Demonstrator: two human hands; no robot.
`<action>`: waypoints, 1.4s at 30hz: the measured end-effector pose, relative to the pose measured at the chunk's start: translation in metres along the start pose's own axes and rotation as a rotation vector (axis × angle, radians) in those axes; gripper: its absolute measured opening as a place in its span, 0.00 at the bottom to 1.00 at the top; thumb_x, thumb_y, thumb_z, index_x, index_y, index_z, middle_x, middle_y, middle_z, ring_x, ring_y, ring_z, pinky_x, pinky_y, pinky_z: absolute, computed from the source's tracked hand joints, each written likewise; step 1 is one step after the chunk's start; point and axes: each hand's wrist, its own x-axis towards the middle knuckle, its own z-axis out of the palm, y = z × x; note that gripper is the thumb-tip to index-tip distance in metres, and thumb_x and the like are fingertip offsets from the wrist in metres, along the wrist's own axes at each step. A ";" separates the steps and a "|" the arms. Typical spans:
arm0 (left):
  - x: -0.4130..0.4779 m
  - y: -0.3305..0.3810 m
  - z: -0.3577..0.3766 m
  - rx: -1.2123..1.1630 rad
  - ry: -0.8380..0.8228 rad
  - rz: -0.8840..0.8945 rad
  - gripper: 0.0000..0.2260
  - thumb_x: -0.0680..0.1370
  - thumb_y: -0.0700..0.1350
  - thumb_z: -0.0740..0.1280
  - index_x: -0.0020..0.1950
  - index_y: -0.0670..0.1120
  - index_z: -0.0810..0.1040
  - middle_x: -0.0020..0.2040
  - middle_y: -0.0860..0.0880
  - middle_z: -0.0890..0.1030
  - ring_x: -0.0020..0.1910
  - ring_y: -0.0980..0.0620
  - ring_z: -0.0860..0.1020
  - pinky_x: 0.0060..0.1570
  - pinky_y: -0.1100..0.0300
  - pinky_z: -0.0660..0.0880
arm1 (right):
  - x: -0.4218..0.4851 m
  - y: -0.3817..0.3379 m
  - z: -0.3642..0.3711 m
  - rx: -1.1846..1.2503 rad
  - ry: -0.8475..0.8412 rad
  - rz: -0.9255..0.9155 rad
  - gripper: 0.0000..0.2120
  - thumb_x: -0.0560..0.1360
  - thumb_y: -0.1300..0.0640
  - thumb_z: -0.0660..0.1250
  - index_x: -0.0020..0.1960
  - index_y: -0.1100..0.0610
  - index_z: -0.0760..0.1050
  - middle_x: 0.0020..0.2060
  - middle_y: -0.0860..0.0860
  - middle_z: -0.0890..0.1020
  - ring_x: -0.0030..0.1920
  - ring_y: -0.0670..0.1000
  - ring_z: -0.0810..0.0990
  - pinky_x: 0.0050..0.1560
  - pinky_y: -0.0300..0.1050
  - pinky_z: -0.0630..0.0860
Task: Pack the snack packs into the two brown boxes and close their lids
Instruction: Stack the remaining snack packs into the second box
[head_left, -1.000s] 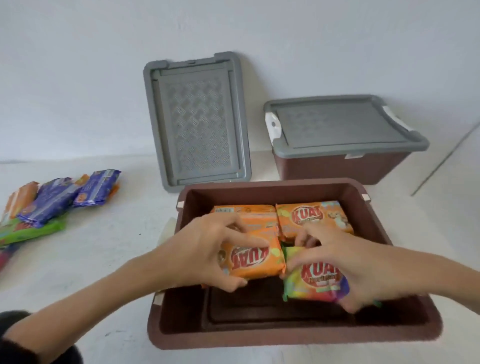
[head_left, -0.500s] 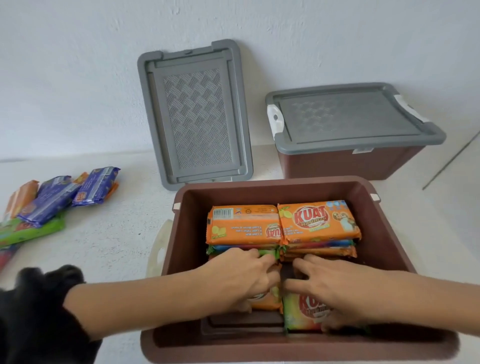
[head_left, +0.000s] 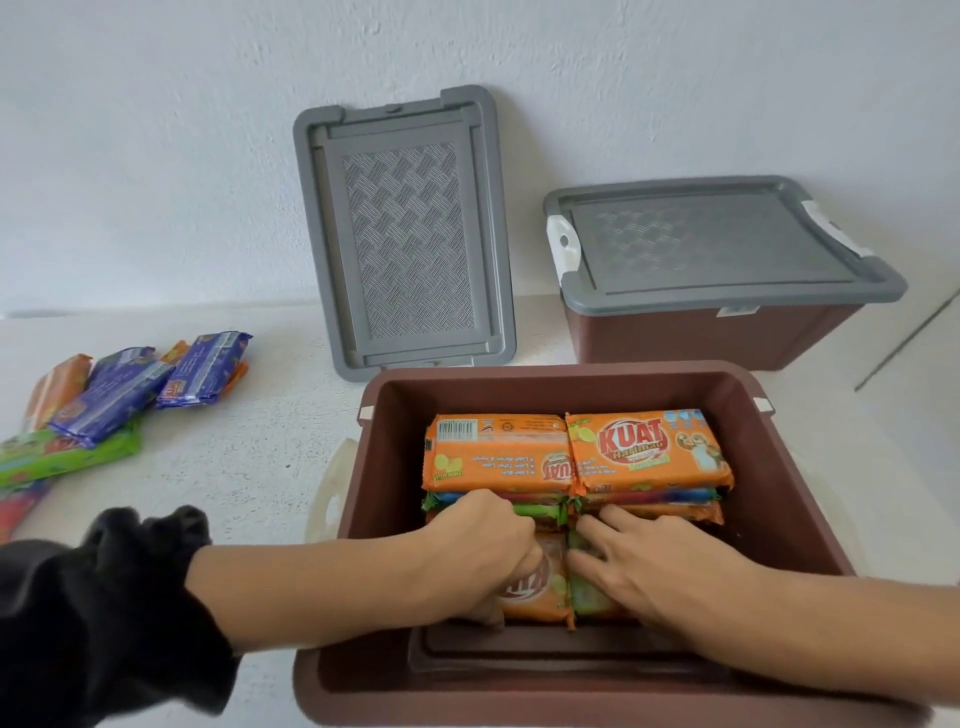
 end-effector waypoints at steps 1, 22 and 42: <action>0.000 0.000 -0.001 -0.004 0.006 0.005 0.20 0.77 0.56 0.62 0.57 0.40 0.71 0.51 0.43 0.76 0.46 0.43 0.78 0.32 0.55 0.67 | 0.001 0.003 0.004 0.011 0.003 -0.008 0.26 0.40 0.50 0.82 0.37 0.52 0.81 0.34 0.52 0.82 0.30 0.49 0.80 0.17 0.35 0.67; -0.122 -0.071 0.008 -0.589 0.873 -0.537 0.10 0.74 0.56 0.60 0.48 0.54 0.78 0.41 0.58 0.79 0.40 0.58 0.79 0.33 0.61 0.74 | 0.068 0.008 -0.127 0.365 0.426 -0.040 0.17 0.71 0.43 0.62 0.60 0.41 0.72 0.48 0.38 0.77 0.49 0.41 0.76 0.48 0.42 0.76; -0.192 -0.225 0.268 -1.088 0.316 -1.267 0.33 0.74 0.61 0.64 0.75 0.53 0.57 0.73 0.42 0.61 0.74 0.43 0.56 0.70 0.45 0.58 | 0.422 -0.104 -0.094 0.420 0.005 0.100 0.29 0.78 0.39 0.55 0.75 0.44 0.51 0.72 0.63 0.54 0.72 0.65 0.54 0.68 0.55 0.62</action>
